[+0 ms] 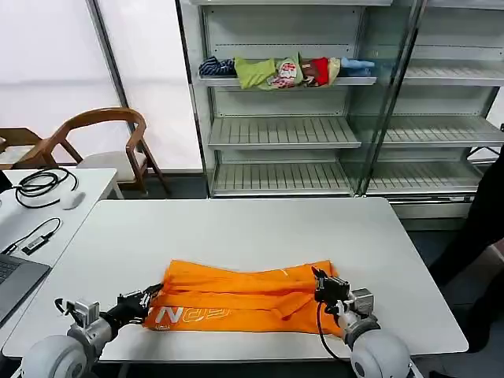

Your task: Fold and organize the clothes.

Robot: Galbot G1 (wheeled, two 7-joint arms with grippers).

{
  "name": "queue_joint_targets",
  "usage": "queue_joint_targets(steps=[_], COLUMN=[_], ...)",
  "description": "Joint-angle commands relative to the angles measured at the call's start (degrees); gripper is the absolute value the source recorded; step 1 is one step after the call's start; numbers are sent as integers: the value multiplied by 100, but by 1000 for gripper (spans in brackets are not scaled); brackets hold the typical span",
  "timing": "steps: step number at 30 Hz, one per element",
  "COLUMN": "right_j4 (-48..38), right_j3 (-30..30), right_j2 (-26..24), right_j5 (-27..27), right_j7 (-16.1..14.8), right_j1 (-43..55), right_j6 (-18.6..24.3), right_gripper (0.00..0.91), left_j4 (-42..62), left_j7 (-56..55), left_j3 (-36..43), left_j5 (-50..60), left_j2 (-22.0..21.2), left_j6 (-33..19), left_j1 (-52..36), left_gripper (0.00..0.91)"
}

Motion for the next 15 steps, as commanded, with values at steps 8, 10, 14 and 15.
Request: queue_joint_targets(steps=[8, 10, 14, 15], right_j4=[314, 430, 678, 737], right_j3=[387, 458, 697, 766], right_j2=[-229, -224, -143, -117], right_j5=[-333, -357, -425, -438], right_j7=[-101, -112, -169, -181], right_j1=[-367, -469, -715, -792], right_j6=[102, 145, 224, 231], right_gripper=[907, 907, 907, 907], left_j4=[-168, -206, -307, -326], left_j7=[-454, -599, -1243, -1289], left_j3=[-197, -192, 83, 162], left_j5=[-120, -231, -298, -282], left_j2=[39, 38, -16, -27], left_j6=[-121, -306, -599, -650], left_j1=[-47, -72, -24, 25], left_gripper=[907, 907, 907, 907])
